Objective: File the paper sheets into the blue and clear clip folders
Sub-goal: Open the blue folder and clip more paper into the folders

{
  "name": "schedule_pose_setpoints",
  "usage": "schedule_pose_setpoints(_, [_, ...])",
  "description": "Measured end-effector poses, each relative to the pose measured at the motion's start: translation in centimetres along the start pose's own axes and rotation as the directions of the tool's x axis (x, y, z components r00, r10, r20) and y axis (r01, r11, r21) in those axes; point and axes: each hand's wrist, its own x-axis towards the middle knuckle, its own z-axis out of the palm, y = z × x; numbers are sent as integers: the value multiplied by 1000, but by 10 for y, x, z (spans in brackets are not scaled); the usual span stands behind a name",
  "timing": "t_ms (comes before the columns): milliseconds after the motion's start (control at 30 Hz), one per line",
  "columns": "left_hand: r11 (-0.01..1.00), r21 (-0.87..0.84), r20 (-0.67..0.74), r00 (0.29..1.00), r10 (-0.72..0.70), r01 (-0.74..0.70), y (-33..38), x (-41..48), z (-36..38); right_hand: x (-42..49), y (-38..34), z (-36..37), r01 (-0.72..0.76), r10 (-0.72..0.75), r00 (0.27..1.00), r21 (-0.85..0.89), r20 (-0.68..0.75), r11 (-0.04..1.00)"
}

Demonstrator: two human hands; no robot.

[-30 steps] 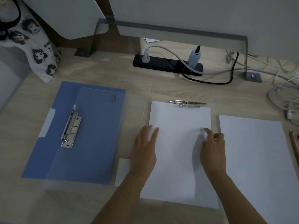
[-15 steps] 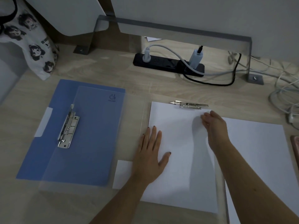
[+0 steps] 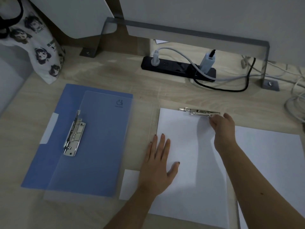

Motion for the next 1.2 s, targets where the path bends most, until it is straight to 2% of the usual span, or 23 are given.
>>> schedule_pose_setpoints(100, [1000,10,-2,1000,-4,4,0,0,-2,1,-2,0,46,-44,998,-46,47,998])
schedule_pose_setpoints(233, [1000,6,-1,1000,-6,6,1,1,-4,-11,3,7,309,-290,948,-159,133,938])
schedule_pose_setpoints(267, [1000,-5,-3,1000,-4,4,1,1,-4,-12,5,10,395,-358,915,-222,188,892])
schedule_pose_setpoints(333, [1000,-22,-4,1000,-2,2,1,0,-4,-14,8,18,561,-449,824,-386,346,732])
schedule_pose_setpoints(433, [999,-30,1,1000,-14,14,0,2,-5,-17,13,30,697,-463,717,-523,522,490])
schedule_pose_setpoints(600, [999,-45,10,1000,-29,29,0,2,-4,-15,27,38,710,-432,700,-620,569,333])
schedule_pose_setpoints(700, [998,-55,13,999,-40,41,1,2,-5,-10,36,39,757,-382,638,-637,669,148])
schedule_pose_setpoints(800, [998,-51,11,999,-43,43,1,3,-6,-6,41,38,741,-319,642,-671,698,24])
schedule_pose_setpoints(867, [997,-61,14,999,-44,44,0,3,-6,-7,43,37,730,-307,644,-683,701,-27])
schedule_pose_setpoints(1033, [996,-74,19,999,-44,45,2,3,-7,-1,48,32,691,-275,627,-683,729,-235])
schedule_pose_setpoints(1100, [997,-66,12,999,-45,46,1,4,-7,0,45,32,706,-272,611,-667,743,-237])
schedule_pose_setpoints(1200, [998,-49,2,999,-49,49,-1,4,-5,-1,43,35,758,-273,600,-643,752,-104])
